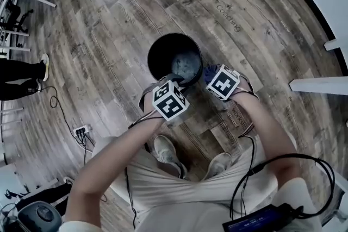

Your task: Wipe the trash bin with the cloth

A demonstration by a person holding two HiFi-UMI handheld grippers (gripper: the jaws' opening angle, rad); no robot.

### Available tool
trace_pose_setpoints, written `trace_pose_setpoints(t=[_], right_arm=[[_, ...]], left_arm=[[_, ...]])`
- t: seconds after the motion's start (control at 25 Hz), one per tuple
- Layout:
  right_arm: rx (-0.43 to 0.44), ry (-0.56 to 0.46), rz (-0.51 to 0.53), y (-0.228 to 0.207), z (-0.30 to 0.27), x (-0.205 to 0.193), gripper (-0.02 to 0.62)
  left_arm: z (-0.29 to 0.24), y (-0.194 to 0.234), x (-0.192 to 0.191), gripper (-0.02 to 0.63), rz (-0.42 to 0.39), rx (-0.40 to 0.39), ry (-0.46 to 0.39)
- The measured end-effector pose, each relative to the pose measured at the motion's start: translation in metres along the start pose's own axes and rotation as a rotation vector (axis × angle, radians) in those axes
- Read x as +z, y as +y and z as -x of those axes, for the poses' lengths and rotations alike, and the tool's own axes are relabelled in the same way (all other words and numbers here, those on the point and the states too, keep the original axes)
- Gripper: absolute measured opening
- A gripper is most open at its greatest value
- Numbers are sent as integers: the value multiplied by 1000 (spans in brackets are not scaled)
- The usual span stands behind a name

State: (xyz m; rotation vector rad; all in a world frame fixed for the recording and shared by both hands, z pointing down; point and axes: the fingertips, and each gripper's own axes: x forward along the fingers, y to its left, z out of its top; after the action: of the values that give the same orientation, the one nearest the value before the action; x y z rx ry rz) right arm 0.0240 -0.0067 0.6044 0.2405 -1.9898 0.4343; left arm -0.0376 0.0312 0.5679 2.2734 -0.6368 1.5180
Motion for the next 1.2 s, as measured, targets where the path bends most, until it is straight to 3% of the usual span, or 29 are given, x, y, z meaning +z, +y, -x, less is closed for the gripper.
trace_pose_setpoints(t=[0.08,0.16,0.44,0.6,0.92,1.2], right_arm=[[-1,-25,-22,0,0,7,109],[-2,-36,-43,0,-3,12,110],[-25,-16,-32,1,-21,15,110],[-18,9,-23,-2,-42,7,109],[42,53,-12,-6,-110,-23,110],[30,88,-3,-5,-160,-52,110]], left_arm=[[-3,5,-4,120,-90,32,-1],[-11,7,-10,120,-125,54,-5],[-28,-1,-19,118,-69,-8,-29],[-26,5,-17,51,-20,-19,-52],[-26,5,-18,43,-40,-25,-46],[-26,4,-17,40,-39,-48,-39]])
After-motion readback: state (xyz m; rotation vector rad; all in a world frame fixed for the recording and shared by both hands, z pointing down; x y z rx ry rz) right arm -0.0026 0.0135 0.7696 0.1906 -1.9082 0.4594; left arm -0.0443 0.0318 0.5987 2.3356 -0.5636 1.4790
